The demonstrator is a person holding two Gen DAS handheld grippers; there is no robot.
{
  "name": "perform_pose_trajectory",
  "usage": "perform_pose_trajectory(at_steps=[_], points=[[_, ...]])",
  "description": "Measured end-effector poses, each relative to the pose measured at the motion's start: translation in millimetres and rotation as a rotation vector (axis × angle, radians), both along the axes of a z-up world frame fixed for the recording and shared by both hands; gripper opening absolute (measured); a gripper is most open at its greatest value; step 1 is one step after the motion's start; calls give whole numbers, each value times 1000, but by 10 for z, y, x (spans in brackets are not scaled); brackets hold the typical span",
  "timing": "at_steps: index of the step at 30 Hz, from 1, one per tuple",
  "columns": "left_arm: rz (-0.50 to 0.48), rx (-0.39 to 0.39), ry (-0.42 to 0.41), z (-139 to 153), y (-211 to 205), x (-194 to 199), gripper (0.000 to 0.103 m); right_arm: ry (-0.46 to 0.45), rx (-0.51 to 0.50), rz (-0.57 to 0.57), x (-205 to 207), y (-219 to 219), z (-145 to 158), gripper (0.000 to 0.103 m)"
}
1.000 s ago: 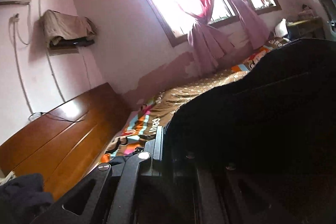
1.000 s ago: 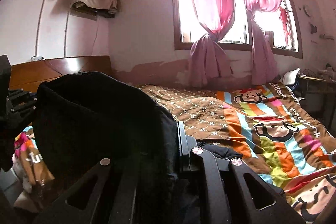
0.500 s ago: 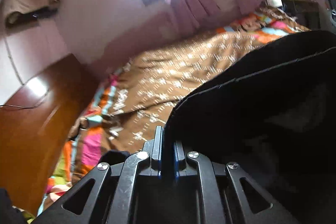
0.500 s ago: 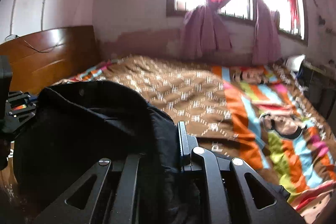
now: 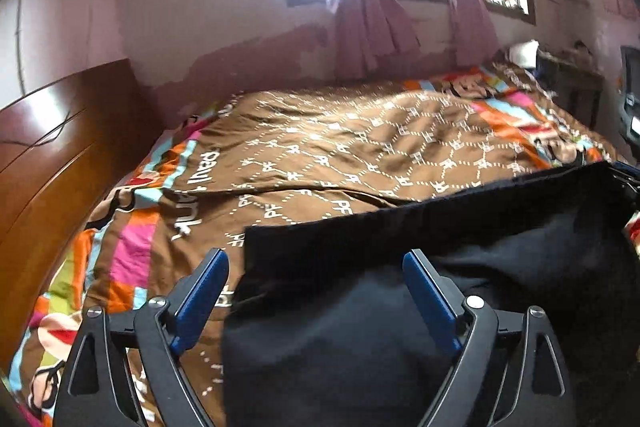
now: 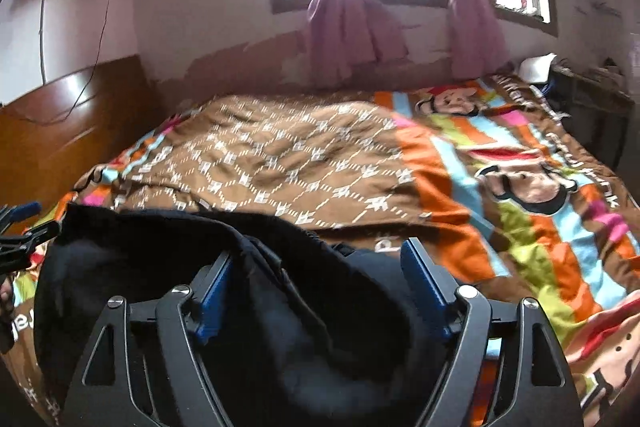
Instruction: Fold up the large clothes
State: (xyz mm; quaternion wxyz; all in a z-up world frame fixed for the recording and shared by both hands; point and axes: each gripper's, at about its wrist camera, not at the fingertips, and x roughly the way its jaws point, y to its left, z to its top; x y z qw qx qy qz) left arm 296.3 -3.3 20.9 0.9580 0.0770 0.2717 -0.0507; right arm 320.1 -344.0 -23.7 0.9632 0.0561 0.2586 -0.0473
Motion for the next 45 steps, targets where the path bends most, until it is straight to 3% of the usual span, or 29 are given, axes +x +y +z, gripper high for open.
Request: perform_pose_trajectory(at_steps=[5,9,15,17,21,23,30,35,38,40,45], points=[[39,-32,14,55,255,-175,89,-63,-12,-85,-249,-153,237,80],[20,-45,21,-18,331,-375,90,-59,2,-58,-401,-96,257,95],[-154,-121,104,-337,132,-560,90,138,223,140,-520,151,-361,96],[-193,-124,133,-471,39,-531,90,186,257,160,-520,225,-539,96],[-219,-97,141,-651,-116,-399,90,229,212,143,-373,357,-639,97],[-214,-89,131,-688,-143,-291,98,239,207,131,-225,361,-622,99],[-179,-137,98,-667,-211,203,103,273,97,48,419,334,-559,101],[-162,-176,189,-809,-289,642,103,293,138,25,837,-13,-769,102],[-183,-151,231,-899,-370,818,103,311,85,57,1045,-42,-881,102],[-179,-151,248,-937,-408,917,103,311,33,65,1081,-8,-933,102],[-171,-147,241,-1011,-436,961,103,279,66,67,1092,-77,-987,102]])
